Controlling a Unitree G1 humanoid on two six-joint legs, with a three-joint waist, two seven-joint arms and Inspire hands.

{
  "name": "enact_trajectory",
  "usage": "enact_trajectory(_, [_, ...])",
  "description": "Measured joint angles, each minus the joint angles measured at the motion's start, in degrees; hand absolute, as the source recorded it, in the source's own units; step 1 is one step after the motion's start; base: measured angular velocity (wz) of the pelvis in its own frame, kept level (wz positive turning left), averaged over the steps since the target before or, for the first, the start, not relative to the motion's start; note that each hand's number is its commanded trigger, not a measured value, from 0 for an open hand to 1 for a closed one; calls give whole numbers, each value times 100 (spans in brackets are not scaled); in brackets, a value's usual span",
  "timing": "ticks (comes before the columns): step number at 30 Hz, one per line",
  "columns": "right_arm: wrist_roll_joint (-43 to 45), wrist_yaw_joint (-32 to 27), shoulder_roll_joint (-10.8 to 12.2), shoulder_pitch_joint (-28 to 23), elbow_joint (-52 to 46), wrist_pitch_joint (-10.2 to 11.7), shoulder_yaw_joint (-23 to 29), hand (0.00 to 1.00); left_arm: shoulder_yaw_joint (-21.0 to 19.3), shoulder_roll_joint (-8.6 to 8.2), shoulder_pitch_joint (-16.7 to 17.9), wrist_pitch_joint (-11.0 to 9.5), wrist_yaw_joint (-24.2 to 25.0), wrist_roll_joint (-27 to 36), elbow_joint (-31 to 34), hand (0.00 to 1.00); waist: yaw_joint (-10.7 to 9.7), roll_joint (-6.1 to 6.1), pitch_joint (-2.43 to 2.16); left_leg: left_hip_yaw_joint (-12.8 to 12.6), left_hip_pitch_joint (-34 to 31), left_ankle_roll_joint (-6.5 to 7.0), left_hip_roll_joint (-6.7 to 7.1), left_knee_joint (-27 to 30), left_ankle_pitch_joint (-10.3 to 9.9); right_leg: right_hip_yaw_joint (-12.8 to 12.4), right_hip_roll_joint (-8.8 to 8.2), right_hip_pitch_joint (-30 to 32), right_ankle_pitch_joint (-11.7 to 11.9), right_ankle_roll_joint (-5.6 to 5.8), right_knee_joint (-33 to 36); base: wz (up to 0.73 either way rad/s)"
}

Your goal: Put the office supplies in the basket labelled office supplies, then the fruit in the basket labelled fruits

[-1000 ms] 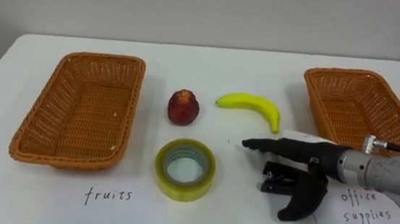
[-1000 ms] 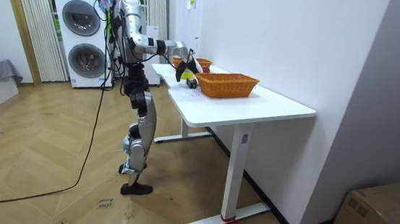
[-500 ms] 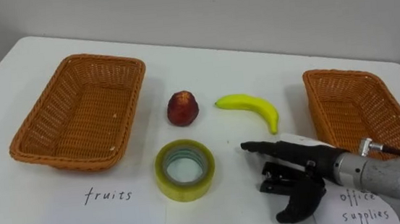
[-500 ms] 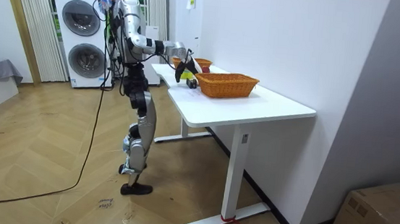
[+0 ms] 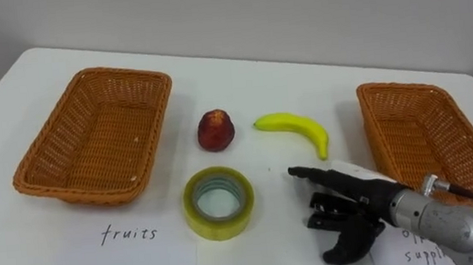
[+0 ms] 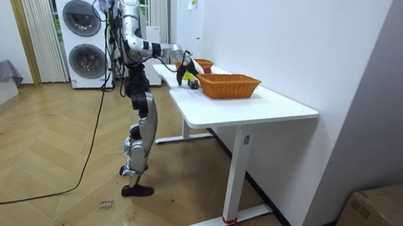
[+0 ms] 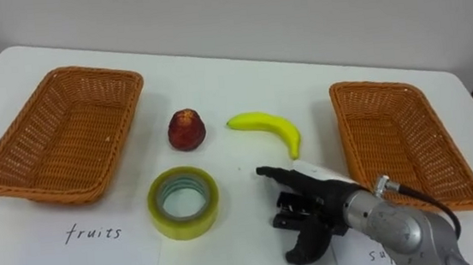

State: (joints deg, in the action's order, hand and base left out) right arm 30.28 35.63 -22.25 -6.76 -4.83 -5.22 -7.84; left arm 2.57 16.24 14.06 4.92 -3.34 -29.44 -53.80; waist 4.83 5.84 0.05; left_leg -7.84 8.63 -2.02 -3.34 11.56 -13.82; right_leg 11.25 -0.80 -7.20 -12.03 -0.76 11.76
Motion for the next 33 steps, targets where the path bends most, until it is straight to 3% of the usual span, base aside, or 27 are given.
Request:
enact_trajectory(9, [177,-56,1,-14,-19,-118,2,0,5,-29,-3,111,1,-22,-3,0,-34,-56,-1,-11,2,5,-4,-28,-3,-8,6,1,8,-3,2,-1])
enact_trajectory(15, [190,-52,1,-12,-72,-198,19,0,5,-112,-2,185,24,-29,-4,0,-52,-163,-12,-8,0,9,-5,-40,-6,-4,8,7,13,-1,6,0])
enact_trajectory(33, [198,-69,38,-16,-87,-342,14,0,0,-156,-1,326,23,-29,-2,0,-52,-105,-19,-13,-12,11,4,-24,-6,-15,-4,22,12,1,-8,0])
